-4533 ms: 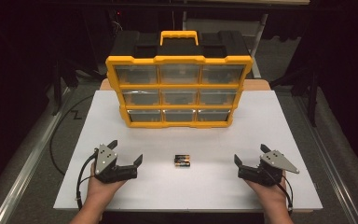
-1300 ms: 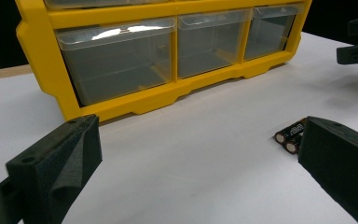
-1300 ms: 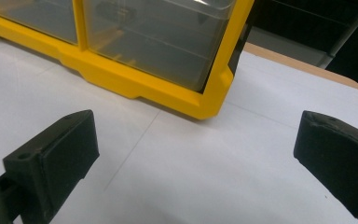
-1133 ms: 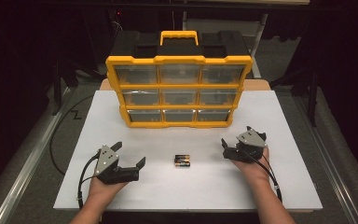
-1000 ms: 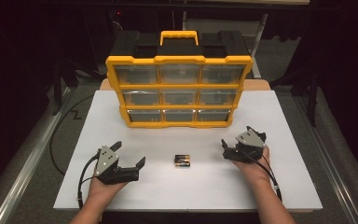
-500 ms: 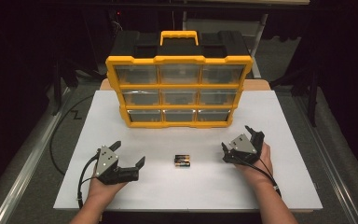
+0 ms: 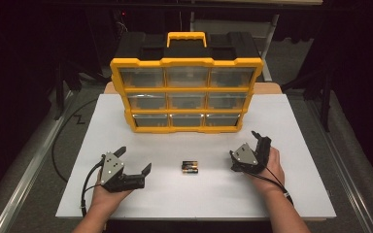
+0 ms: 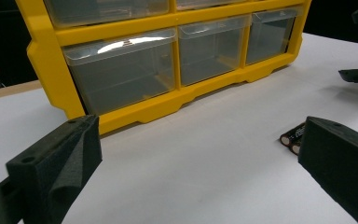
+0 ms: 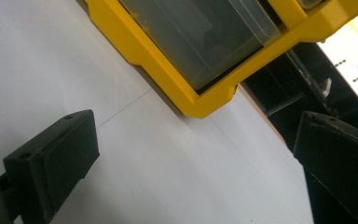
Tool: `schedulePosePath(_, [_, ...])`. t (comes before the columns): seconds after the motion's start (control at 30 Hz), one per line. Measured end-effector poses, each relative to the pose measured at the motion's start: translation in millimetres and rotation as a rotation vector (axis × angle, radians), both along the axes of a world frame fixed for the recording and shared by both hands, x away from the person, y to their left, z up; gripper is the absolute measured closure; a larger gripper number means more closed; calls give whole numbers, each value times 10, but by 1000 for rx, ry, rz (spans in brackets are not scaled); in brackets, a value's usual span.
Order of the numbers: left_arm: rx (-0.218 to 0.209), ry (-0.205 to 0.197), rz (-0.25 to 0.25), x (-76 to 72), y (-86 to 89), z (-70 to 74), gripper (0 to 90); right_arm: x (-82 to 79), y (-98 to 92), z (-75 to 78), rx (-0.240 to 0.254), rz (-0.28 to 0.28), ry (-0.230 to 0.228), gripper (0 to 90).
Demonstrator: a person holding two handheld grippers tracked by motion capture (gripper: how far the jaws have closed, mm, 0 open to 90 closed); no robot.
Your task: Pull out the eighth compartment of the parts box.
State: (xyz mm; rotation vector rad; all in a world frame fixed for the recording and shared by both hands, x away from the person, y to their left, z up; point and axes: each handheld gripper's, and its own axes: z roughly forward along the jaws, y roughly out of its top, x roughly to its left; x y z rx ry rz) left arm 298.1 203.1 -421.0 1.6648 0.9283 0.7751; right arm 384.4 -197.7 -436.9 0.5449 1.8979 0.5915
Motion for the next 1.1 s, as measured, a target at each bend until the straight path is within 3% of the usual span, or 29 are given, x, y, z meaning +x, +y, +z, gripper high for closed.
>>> schedulePosePath(0.1, [8, -4, -2, -3, -6, -1, 4, -2, 8, 1, -48, 12, -24, 11])
schedulePosePath(0.23, [8, -6, -3, -4, -9, 0, 4, -14, 24, -7, -45, -4, -22, 15])
schedulePosePath(0.43, [17, -14, 2, -9, -14, 1, 4, -35, 64, -9, -133, 0, -56, 22])
schedulePosePath(0.57, [22, -14, 0, -9, -16, -1, 4, -48, 90, -26, -157, -5, -66, 26])
schedulePosePath(0.6, [22, -15, -1, -9, -18, -1, 4, -44, 92, -11, -208, 4, -75, 27])
schedulePosePath(0.97, [23, -12, -9, -9, -20, -3, 4, -59, 115, -20, -293, -11, -100, 27])
schedulePosePath(1.07, [19, -14, -7, -10, -19, -2, 4, -59, 130, -9, -353, 10, -137, 27])
schedulePosePath(1.1, [18, -14, -8, -10, -19, -2, 4, -59, 130, -9, -353, 10, -137, 27])
